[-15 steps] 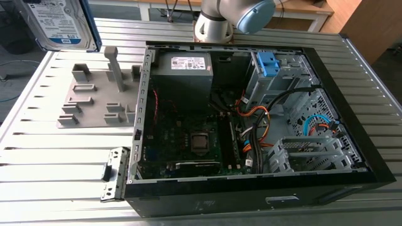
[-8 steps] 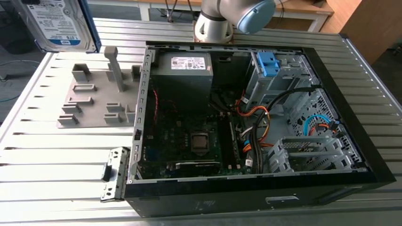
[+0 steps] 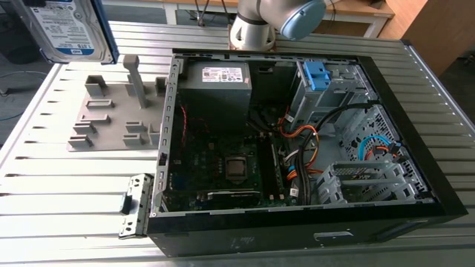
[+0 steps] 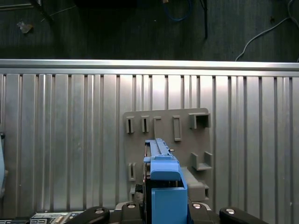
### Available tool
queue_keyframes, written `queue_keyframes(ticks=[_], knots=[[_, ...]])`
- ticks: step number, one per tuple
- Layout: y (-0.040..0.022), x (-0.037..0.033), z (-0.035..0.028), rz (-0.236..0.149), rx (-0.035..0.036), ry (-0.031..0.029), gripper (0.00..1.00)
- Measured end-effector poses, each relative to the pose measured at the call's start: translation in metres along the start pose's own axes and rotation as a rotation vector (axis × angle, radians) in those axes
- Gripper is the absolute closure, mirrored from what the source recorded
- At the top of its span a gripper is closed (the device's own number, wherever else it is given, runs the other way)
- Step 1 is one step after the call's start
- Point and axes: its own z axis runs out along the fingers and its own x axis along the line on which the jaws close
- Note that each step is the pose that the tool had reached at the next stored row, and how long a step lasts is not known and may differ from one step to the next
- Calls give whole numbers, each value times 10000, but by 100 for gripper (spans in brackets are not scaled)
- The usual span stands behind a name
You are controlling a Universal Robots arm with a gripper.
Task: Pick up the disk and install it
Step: 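Pick up the disk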
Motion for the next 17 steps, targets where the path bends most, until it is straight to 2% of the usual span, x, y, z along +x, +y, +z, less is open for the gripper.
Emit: queue_keyframes(ticks=[17], knots=[[-1, 106, -3, 1, 0, 0, 64]])
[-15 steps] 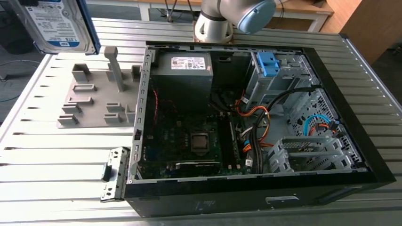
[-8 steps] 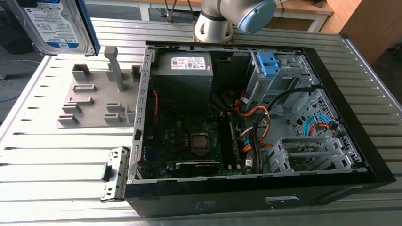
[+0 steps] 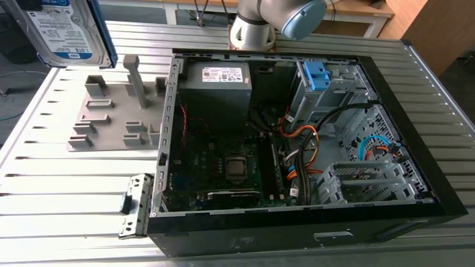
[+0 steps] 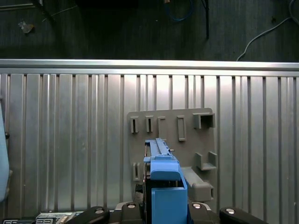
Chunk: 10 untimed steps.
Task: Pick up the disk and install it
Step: 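Pick up the disk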
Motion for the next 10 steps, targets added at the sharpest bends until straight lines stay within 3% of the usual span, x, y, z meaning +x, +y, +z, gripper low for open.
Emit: queue_keyframes(ticks=[10], knots=[[-2, 134, 3, -1, 0, 0, 64]])
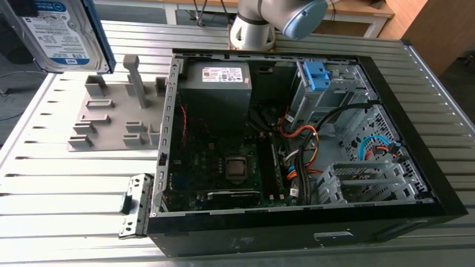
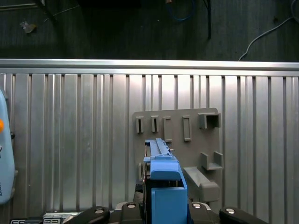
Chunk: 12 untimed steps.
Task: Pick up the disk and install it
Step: 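Pick up the disk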
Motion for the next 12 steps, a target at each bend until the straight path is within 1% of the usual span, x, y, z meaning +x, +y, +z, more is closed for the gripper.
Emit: queue_keyframes(ticks=[12], knots=[[-1, 118, -1, 1, 0, 0, 64]])
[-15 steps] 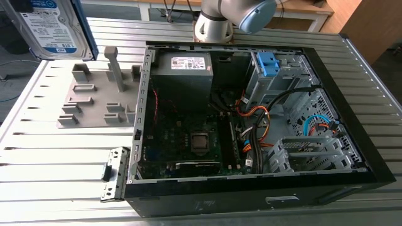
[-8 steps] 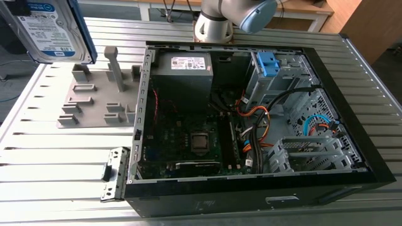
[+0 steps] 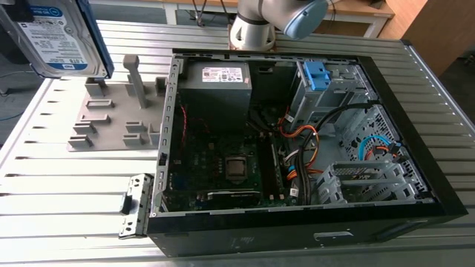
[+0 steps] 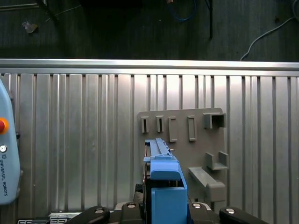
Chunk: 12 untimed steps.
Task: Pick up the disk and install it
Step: 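Pick up the disk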
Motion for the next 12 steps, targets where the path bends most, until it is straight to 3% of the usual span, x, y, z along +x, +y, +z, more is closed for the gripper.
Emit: queue_keyframes(ticks=[12], knots=[[-2, 129, -4, 0, 0, 4, 64]])
